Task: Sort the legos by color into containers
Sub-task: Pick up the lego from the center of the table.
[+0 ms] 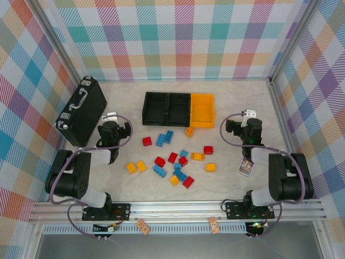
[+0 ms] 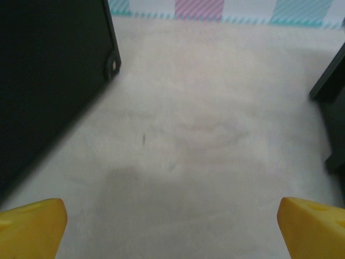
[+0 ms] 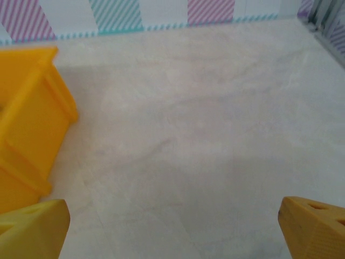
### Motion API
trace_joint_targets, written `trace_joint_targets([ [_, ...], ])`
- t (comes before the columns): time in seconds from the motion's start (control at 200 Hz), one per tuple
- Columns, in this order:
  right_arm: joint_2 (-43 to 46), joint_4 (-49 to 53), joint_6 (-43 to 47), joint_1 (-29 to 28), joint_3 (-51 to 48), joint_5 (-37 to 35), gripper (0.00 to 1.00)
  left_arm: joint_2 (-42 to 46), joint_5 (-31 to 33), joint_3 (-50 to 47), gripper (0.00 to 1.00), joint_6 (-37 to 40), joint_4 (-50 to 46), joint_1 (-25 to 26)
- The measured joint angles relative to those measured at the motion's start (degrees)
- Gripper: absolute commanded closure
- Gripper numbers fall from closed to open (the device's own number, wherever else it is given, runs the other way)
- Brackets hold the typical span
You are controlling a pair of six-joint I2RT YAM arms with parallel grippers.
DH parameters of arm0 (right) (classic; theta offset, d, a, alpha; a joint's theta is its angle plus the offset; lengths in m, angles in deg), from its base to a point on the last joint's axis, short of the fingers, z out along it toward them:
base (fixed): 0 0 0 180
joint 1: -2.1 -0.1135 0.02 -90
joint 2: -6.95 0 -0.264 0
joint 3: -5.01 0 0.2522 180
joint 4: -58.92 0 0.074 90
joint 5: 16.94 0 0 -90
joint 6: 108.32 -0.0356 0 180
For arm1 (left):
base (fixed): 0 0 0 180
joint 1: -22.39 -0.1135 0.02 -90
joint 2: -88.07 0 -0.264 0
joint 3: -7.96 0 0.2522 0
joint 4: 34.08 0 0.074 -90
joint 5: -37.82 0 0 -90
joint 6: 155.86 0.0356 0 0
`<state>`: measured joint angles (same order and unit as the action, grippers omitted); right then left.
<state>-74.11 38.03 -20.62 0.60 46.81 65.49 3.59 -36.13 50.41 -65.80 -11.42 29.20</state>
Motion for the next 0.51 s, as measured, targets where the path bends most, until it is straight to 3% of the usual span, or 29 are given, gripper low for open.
trace_joint_targets([
  [0.24, 9.57, 12.83, -5.95, 0.0, 6.25, 3.98, 0.01, 10.97, 0.0, 5.2, 0.0, -5.51, -11.98, 0.02],
  [0.36, 13.42, 23.76, -17.77, -0.04, 11.67, 4.87, 0.0, 15.21, -1.57, 8.5, 0.0, -15.23, -20.59, -0.02],
  [0.445, 14.62, 28.15, -23.54, 0.02, 14.16, 7.69, 0.07, 16.94, -4.68, 10.67, 0.0, -19.96, -25.9, -0.26],
  [0.505, 15.47, 30.12, -26.67, 0.07, 14.27, 10.82, 0.09, 17.81, -7.82, 11.58, 0.08, -22.18, -29.35, -0.33],
])
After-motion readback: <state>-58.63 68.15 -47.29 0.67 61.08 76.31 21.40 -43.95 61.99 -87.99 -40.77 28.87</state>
